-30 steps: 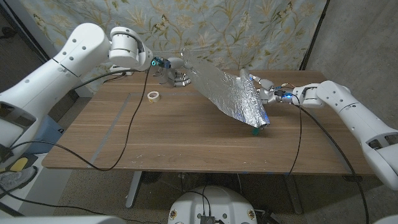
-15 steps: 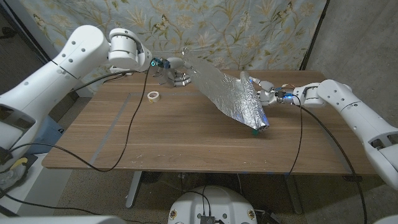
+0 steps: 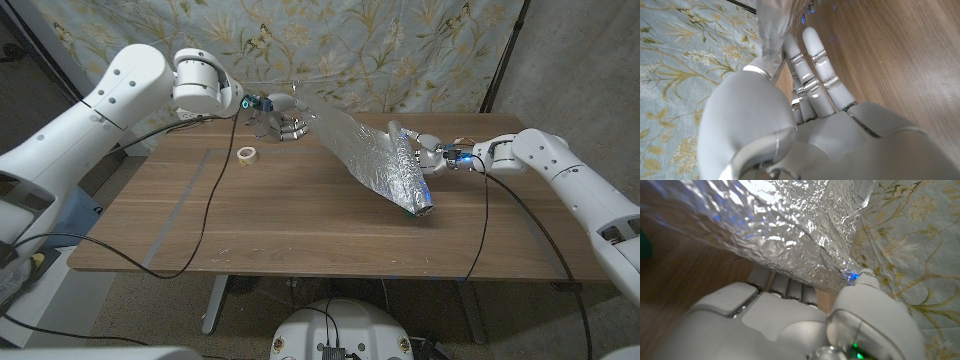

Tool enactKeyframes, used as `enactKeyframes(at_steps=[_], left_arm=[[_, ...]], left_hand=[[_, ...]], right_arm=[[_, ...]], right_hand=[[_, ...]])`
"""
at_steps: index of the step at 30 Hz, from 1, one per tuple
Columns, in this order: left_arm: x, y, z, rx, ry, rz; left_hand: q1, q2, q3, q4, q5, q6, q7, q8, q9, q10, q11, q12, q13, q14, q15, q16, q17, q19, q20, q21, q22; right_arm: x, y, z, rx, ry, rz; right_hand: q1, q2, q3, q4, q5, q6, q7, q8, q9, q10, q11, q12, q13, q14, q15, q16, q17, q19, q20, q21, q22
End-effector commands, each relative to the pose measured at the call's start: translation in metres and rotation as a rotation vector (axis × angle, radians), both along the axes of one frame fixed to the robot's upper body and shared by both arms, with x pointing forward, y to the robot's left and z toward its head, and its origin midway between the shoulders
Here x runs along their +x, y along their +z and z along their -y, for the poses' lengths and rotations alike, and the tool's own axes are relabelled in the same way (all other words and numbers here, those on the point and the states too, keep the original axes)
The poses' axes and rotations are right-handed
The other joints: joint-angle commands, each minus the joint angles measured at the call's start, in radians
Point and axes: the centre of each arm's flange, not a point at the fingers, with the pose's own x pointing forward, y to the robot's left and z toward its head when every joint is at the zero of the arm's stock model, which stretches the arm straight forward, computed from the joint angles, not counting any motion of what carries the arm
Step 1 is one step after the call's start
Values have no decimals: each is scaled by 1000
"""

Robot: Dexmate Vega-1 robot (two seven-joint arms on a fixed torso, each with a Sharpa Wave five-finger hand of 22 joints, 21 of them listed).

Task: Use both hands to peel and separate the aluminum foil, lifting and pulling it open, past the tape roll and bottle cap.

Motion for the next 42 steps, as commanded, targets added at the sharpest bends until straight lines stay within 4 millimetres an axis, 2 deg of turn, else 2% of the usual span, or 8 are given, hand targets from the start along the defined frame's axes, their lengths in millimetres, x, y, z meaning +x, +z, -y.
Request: enactKeyframes(at_steps=[1,4,10,15,24,29,35,42], left_arm=[[2,-5,-1,-8,-17,-16],[1,-5,0,-9,-21,-14],[2,-5,1,-17,-23,-12],[3,-7,1,-15,-24,-16],[5,-7,1,-25,-52,-30],[5,-8,1,-19,-64,-38],[9,-16,1,-31,-83,-51],[10,-34,0,-83,-93,-70]], left_hand=[[-1,2,0,10,6,27,22,3,1,81,-90,-2,1,1,0,-1,0,-1,-5,9,1],[-22,2,-5,21,6,33,20,4,1,80,-91,-6,-4,0,4,-4,-5,-1,-5,9,1],[-16,3,-5,14,5,44,18,6,1,85,-100,-5,-4,-1,2,-4,-3,-3,-4,9,1],[-48,2,-15,30,3,48,16,5,1,69,-87,-22,-19,-8,12,-8,-7,-6,-4,9,0],[-157,-20,-40,62,-8,18,12,2,-1,-44,-28,-134,-84,-101,49,-59,-45,-34,22,-12,-3],[-193,-38,-30,58,-11,-4,9,6,-1,-107,19,-205,-119,-176,111,-104,-84,-60,37,-34,-4],[-222,-51,-27,58,-14,-23,8,6,0,-136,37,-248,-139,-235,150,-129,-108,-84,62,-52,-4],[-228,-48,-23,58,-14,-29,7,7,-1,-143,43,-261,-146,-243,158,-130,-114,-92,68,-59,-4]], right_arm=[[-2,-4,-2,-9,-1,-8],[-3,-3,-2,-11,-2,-6],[-7,-3,-1,-17,-10,-5],[-8,-3,0,-14,-13,-5],[-7,-2,0,-15,-12,-1],[-6,-1,-2,-15,-10,3],[-6,-1,-3,-16,-11,9],[-6,1,-5,-20,-17,16]], right_hand=[[-4,9,-6,-3,6,-1,-1,7,0,5,1,-6,1,0,3,-5,5,6,-1,1,1],[-4,9,-7,-3,6,-1,0,7,0,5,0,-6,2,0,2,-5,5,6,0,0,1],[-4,10,-8,-3,6,-2,-1,7,0,5,0,-6,2,-1,0,-5,5,7,0,0,1],[-3,11,-9,-3,7,-1,-1,8,0,5,-1,-6,2,-1,1,-5,5,7,0,0,1],[-3,12,-11,-3,8,-1,-1,8,0,6,0,-6,3,0,2,-5,5,7,0,-1,1],[-3,13,-11,-4,8,-2,0,8,0,5,-1,-7,3,-1,0,-5,6,7,0,-1,1],[-3,13,-12,-4,8,-1,-1,8,0,6,-1,-7,3,-1,3,-5,6,7,0,-1,1],[-2,14,-13,-4,9,-1,-1,8,1,6,-1,-7,3,-1,1,-5,6,7,0,-2,1]])
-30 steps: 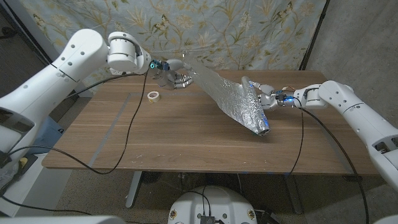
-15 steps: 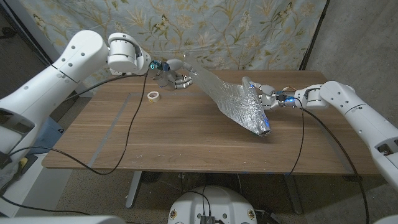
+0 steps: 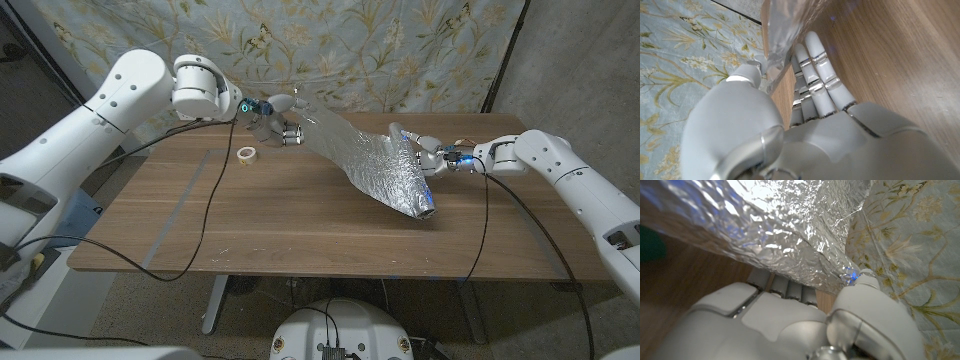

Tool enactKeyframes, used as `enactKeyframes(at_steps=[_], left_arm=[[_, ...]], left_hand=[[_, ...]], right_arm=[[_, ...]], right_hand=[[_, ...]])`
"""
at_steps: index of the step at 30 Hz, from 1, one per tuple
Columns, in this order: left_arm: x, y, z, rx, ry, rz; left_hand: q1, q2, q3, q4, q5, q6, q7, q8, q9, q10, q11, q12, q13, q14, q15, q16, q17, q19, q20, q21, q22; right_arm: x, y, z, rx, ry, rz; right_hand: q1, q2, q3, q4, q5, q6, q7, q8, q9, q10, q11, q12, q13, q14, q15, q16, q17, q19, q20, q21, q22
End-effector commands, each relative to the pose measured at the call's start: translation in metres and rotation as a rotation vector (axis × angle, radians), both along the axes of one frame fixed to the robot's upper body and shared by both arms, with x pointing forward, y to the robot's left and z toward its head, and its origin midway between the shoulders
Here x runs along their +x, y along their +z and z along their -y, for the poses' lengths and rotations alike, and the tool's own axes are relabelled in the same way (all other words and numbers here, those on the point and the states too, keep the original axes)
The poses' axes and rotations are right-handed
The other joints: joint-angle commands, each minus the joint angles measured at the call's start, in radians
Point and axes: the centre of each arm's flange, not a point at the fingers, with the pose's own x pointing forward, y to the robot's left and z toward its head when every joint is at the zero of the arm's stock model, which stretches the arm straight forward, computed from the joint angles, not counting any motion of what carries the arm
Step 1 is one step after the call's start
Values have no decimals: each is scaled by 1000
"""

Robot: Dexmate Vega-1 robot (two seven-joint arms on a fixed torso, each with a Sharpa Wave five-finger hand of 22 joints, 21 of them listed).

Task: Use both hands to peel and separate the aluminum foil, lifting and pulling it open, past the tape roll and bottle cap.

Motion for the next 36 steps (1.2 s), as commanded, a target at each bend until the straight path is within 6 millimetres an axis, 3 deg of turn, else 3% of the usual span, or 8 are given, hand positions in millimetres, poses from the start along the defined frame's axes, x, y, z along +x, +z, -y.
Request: enactKeyframes(at_steps=[1,11,36], left_arm=[[3,-23,-2,-60,-19,-32],[11,-40,-11,-85,10,-43],[31,-58,-26,-128,65,-56]], left_hand=[[-7,3,11,-3,-1,-7,1,7,2,-35,-19,-10,-4,-7,1,-3,-1,-11,1,-3,1],[-11,9,17,-6,-1,-11,3,8,1,-41,-16,-27,-12,-34,10,-8,-8,-23,6,-13,2],[-20,15,30,-15,-3,-22,-6,10,1,-52,-8,-63,-30,-79,31,-11,-25,-48,18,-33,2]], right_arm=[[1,4,-4,-4,-5,17],[3,6,-6,3,-10,31],[7,5,-15,12,-9,50]], right_hand=[[3,9,-11,-1,6,-1,-2,8,1,6,-1,-3,3,-2,1,-6,6,7,0,-2,1],[4,10,-13,-2,6,-1,-1,8,0,5,0,-4,4,-2,2,-6,6,3,-1,-4,1],[3,12,-18,-2,8,1,-1,9,-1,6,-1,-5,4,-3,3,-7,7,-1,-1,-6,1]])
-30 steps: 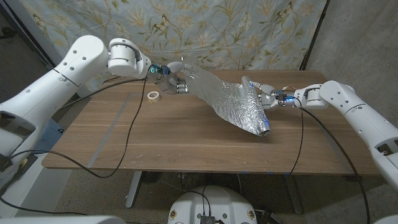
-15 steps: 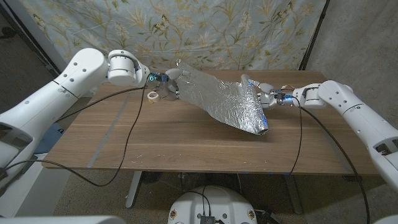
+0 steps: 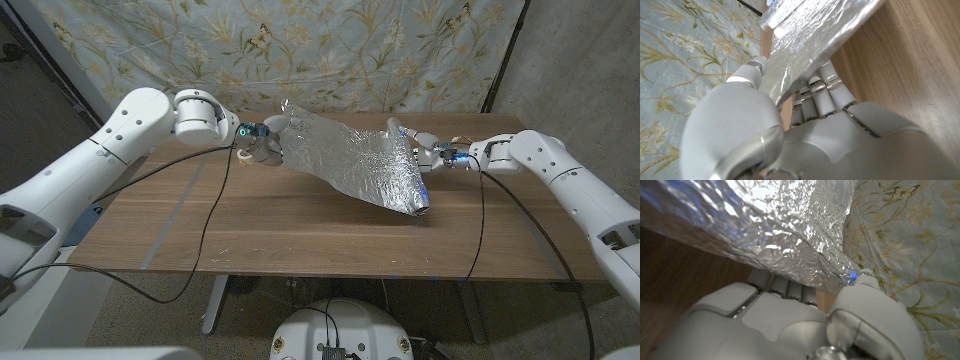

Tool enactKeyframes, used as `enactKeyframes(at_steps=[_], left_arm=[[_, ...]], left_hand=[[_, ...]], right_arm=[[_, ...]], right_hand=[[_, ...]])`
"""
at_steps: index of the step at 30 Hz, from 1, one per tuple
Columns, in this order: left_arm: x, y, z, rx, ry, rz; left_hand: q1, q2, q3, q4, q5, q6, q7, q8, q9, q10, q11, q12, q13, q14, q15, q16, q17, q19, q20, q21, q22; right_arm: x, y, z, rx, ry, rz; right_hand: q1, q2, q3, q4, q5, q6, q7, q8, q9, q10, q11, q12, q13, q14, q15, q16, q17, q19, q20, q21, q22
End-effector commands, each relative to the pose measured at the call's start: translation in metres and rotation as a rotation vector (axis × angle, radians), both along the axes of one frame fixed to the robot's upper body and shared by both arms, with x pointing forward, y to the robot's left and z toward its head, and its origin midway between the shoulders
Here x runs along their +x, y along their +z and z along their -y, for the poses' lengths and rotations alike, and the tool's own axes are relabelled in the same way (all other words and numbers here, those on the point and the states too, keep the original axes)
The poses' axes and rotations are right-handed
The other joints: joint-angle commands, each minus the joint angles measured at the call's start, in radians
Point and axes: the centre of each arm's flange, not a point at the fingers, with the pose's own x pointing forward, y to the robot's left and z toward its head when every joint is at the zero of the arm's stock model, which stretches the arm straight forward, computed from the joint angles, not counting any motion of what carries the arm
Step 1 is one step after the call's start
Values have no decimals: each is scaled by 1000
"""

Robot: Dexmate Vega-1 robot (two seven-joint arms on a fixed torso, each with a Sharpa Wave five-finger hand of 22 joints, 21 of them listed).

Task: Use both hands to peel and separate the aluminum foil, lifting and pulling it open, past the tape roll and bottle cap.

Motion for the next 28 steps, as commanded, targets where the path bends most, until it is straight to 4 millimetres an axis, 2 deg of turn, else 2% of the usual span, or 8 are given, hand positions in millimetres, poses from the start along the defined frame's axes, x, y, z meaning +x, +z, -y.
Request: enactKeyframes(at_steps=[1,8,9,10,13,17,19,28], left_arm=[[8,-12,-9,-19,36,-15],[15,-16,-14,-36,52,-9],[15,-16,-14,-36,52,-8],[17,-18,-13,-41,60,-7],[20,-19,-12,-42,62,0],[26,-19,-8,-57,51,7],[30,-20,-5,-71,40,5],[41,-19,-1,-78,10,12]], left_hand=[[-8,4,9,-1,-3,-7,0,5,0,-23,-16,-7,-2,-9,3,-3,-1,-13,1,-4,2],[-12,-4,8,-10,-7,-16,-5,3,0,-39,-6,-27,-9,-53,28,-11,-9,-36,15,-17,3],[-13,-15,3,-17,-10,-23,-5,3,1,-55,1,-42,-13,-85,46,-16,-15,-53,34,-26,3],[-13,-11,5,-18,-11,-25,-5,4,1,-64,10,-52,-16,-103,55,-16,-19,-56,44,-30,3],[-14,-9,5,-18,-11,-24,-5,5,1,-65,12,-55,-17,-103,58,-14,-21,-57,44,-31,3],[-15,-12,5,-21,-13,-22,-7,7,1,-89,29,-74,-23,-136,74,-18,-29,-72,52,-42,2],[-14,-14,2,-25,-16,-20,-7,9,1,-103,38,-90,-28,-172,91,-19,-37,-92,66,-53,3],[-15,-9,1,-25,-18,-18,-9,10,2,-109,44,-100,-33,-190,103,-17,-42,-107,77,-63,2]], right_arm=[[2,-1,-8,2,8,6],[5,1,-11,4,15,12],[5,1,-11,4,15,12],[5,2,-12,8,15,13],[6,2,-12,12,12,14],[7,2,-11,20,7,11],[8,2,-10,19,0,11],[9,2,-3,29,-30,13]], right_hand=[[-1,8,-8,-3,7,1,-1,8,-1,6,-2,-5,4,-4,3,1,1,-2,-1,0,1],[-1,9,-9,-3,8,1,-3,8,-1,7,-2,-5,4,-4,3,0,2,-2,-1,0,1],[-2,9,-10,-3,8,1,-2,8,-1,6,-1,-5,4,-5,2,0,2,-3,-1,0,1],[-2,9,-10,-3,8,1,-2,8,-1,6,-1,-6,4,-4,2,0,2,-3,-1,0,1],[-2,10,-10,-3,8,1,-2,8,-1,6,-3,-5,4,-4,2,0,2,-2,-1,0,1],[-2,10,-11,-3,8,1,-2,8,-1,7,-2,-5,4,-4,2,0,2,-4,-2,0,1],[-2,11,-11,-3,8,1,-2,8,-1,6,-1,-5,4,-4,2,0,2,-3,-2,0,1],[-2,11,-13,-3,9,1,-2,8,-1,6,-1,-6,5,-4,1,0,2,-4,-2,0,1]])
